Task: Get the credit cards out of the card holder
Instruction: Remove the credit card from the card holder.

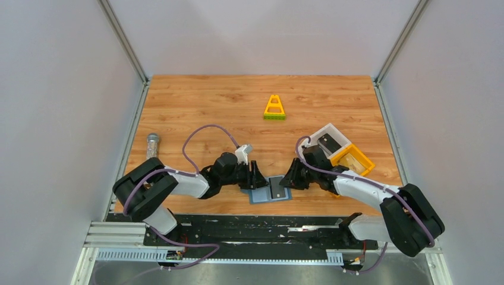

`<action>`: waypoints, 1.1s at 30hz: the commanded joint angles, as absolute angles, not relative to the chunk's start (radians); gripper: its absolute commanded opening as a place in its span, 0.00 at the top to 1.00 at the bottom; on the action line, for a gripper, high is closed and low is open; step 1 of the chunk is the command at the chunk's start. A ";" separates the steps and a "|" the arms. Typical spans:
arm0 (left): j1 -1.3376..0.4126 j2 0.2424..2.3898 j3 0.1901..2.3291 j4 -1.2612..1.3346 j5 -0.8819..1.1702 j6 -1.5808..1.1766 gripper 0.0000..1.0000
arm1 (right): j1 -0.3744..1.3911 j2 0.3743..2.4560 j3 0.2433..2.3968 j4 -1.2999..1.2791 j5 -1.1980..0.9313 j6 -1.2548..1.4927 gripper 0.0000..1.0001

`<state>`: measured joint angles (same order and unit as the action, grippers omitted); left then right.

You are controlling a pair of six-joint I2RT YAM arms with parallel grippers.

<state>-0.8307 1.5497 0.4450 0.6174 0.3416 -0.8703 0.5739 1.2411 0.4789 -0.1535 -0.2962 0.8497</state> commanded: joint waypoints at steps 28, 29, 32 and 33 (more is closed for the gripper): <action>-0.823 1.767 0.412 0.975 0.441 -1.022 0.55 | 0.581 1.287 0.390 -0.042 -0.301 0.904 0.80; -0.823 1.771 0.409 0.980 0.443 -1.025 0.58 | 0.581 1.286 0.388 -0.043 -0.300 0.905 0.80; -0.820 1.775 0.405 1.007 0.447 -1.044 0.65 | 0.581 1.285 0.387 -0.043 -0.298 0.905 0.81; -0.819 1.776 0.405 1.015 0.453 -1.046 0.66 | 0.581 1.285 0.387 -0.044 -0.298 0.905 0.81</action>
<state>-0.8139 1.7641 0.4126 0.9310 0.4202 -1.0206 0.5735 1.2846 0.4095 -0.0280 -0.3241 0.9092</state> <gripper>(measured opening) 0.364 0.196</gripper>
